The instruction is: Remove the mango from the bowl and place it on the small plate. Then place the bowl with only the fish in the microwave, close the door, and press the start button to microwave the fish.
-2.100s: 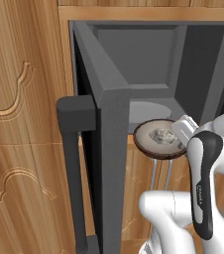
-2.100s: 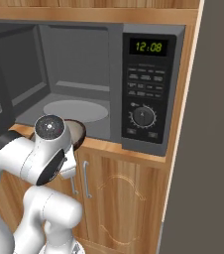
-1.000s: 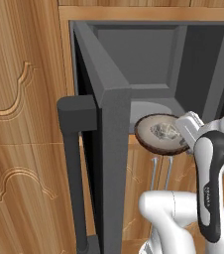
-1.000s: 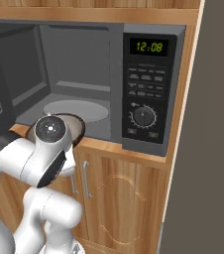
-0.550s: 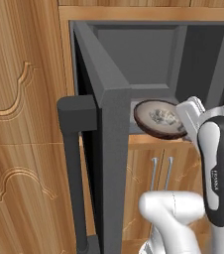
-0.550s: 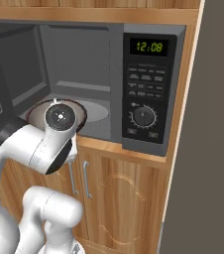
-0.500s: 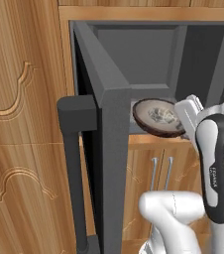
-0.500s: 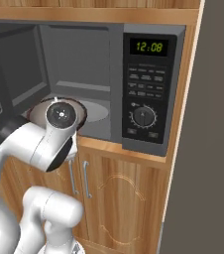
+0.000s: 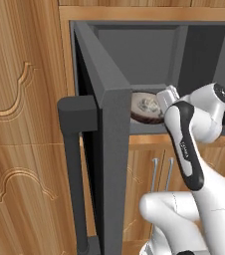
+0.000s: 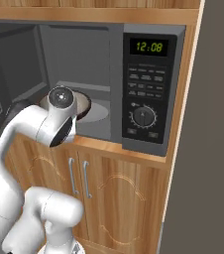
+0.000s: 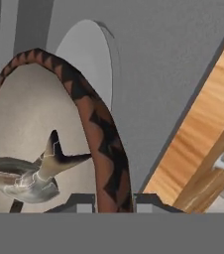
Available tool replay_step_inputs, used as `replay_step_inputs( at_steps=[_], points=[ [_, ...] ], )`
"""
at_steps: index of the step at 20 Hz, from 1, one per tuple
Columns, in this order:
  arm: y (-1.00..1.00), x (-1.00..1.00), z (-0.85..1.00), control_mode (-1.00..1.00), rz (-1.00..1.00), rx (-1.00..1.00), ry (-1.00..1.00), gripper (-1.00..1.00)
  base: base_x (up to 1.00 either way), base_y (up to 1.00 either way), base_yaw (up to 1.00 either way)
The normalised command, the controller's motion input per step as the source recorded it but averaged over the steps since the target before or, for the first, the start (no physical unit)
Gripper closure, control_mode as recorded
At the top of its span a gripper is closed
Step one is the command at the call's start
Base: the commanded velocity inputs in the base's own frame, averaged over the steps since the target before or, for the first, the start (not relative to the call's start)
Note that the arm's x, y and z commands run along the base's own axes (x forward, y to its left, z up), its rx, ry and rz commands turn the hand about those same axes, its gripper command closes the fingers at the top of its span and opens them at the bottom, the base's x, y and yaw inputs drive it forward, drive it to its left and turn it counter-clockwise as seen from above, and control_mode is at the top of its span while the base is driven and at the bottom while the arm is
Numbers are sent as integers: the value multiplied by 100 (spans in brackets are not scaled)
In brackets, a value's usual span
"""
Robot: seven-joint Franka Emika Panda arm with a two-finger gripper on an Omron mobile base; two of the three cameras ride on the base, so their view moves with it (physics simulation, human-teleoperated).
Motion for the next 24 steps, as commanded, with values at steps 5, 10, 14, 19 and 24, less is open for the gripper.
replay_step_inputs(
  at_steps=[5, 10, 14, 19, 24],
  points=[
    [0, 76, -25, -100, 0, 0, 14, 100, 0, 0, 0],
    [0, 76, -38, -100, 0, -1, 13, 100, 0, 0, 0],
    [4, 20, -22, -100, 0, -2, 3, 100, 0, 0, 0],
    [0, -41, -4, -100, 0, -1, -8, -100, 0, 0, 0],
    [0, -38, 2, -100, 0, 0, -11, -100, 0, 0, 0]
  ],
)
